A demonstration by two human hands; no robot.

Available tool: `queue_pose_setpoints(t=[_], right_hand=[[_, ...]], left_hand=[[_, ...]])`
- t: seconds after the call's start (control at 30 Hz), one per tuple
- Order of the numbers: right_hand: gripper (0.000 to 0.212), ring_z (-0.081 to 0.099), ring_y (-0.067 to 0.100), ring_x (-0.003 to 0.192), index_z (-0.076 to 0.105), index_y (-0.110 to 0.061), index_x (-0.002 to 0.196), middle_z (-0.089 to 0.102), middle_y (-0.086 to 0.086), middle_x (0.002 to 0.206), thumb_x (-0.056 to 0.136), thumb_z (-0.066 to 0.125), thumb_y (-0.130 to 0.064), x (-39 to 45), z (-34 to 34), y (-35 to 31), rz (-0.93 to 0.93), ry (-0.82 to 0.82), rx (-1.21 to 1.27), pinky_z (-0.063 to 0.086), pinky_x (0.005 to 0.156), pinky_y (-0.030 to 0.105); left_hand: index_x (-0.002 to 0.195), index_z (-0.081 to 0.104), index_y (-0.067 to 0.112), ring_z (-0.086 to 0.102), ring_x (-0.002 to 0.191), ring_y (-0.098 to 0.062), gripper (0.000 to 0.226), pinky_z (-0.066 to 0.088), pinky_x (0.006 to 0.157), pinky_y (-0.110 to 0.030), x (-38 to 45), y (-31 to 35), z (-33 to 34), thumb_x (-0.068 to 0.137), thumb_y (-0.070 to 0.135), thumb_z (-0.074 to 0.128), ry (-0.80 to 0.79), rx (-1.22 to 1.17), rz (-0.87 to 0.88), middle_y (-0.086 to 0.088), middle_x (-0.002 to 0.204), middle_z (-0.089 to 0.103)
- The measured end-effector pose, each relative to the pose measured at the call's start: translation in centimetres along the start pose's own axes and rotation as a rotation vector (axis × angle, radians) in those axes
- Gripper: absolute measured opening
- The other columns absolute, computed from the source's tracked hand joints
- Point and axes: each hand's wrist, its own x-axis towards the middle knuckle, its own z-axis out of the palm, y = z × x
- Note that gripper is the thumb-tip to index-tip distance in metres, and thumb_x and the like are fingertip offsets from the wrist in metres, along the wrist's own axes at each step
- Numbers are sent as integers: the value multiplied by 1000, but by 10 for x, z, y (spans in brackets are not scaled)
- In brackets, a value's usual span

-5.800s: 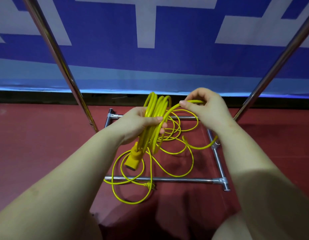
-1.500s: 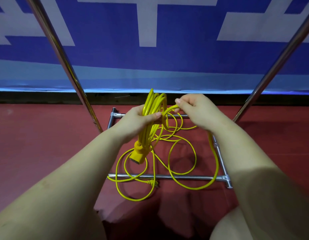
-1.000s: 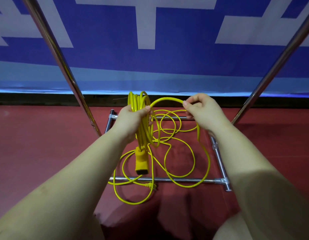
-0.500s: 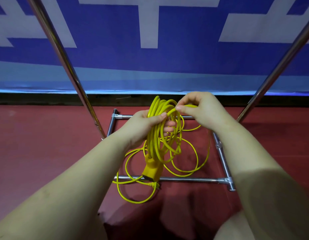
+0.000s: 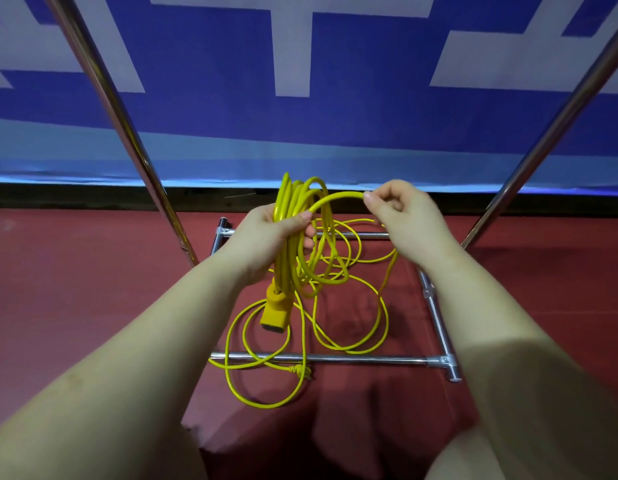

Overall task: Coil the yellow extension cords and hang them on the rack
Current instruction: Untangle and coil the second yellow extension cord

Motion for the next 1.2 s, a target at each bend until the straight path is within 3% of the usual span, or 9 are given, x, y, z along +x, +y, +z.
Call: queue_pose_setpoints(t=[0.07, 0.17, 0.3, 0.67, 0.83, 0.93, 1.0, 1.07, 1.2], right_hand=[[12, 46, -1, 50, 56, -21, 80, 50, -9, 61, 90, 61, -25, 0, -1, -5, -48, 87, 63, 33, 50, 10], [10, 48, -5, 55, 59, -22, 79, 52, -13, 63, 87, 64, -22, 2, -3, -5, -75, 69, 47, 34, 54, 9], [14, 54, 8, 69, 60, -28, 73, 61, -6, 72, 84, 68, -23, 1, 3, -5, -111, -87, -7, 42, 67, 21], [13, 65, 20, 83, 64, -31, 72, 69, 1, 83, 78, 74, -25, -2, 0, -9, -146, -141, 17, 51, 81, 38], [10, 60, 8, 72, 65, -29, 74, 66, -9, 76, 77, 74, -33, -3, -2, -7, -139, -153, -37, 49, 73, 30], [27, 51, 8, 62, 65, -20, 76, 60, -5, 67, 76, 70, -46, -2, -2, 0, -99, -132, -141, 41, 62, 28], [45, 54, 15, 62, 65, -13, 78, 62, 4, 68, 78, 61, -58, -1, -2, 4, -40, -220, -252, 43, 62, 32], [51, 63, 25, 76, 66, -9, 84, 69, 10, 81, 82, 55, -59, -3, -3, 9, 52, -380, -296, 49, 75, 37], [27, 63, 24, 96, 65, -14, 96, 69, 7, 100, 91, 55, -39, -6, -6, 19, 207, -570, -532, 47, 87, 35]], left_hand=[[84, 57, 9, 62, 54, -11, 12, 54, 52, -29, -3, -1, 2, 95, 12, 53, -48, -3, -29, 1, 63, 66], [86, 58, 9, 66, 57, -14, 11, 57, 53, -30, -6, -2, 5, 95, 11, 52, -81, -44, -69, -3, 66, 69], [91, 60, 6, 67, 58, -14, 11, 58, 58, -28, -8, -2, 7, 95, 12, 51, -105, -87, -91, -5, 68, 71], [99, 63, 7, 67, 62, -12, 15, 57, 61, -28, -14, -4, 12, 93, 14, 51, -244, -85, -120, -3, 77, 72], [92, 60, 5, 60, 53, -11, 15, 54, 55, -26, -13, -6, 14, 85, 18, 59, -245, -74, -94, 2, 60, 61], [79, 56, 9, 50, 49, -10, 13, 48, 53, -23, -12, -7, 14, 82, 20, 62, -243, -25, -56, 2, 56, 52], [72, 54, 11, 48, 49, -10, 19, 45, 52, -22, -9, -7, 13, 90, 15, 58, -203, 17, -19, 4, 55, 51], [71, 53, 12, 47, 47, -8, 23, 44, 51, -20, -6, -6, 10, 93, 14, 55, -124, 34, 15, 6, 53, 51], [73, 51, 13, 47, 45, -7, 21, 45, 50, -23, 2, -4, 0, 94, 15, 55, 69, -2, 65, 7, 52, 50]])
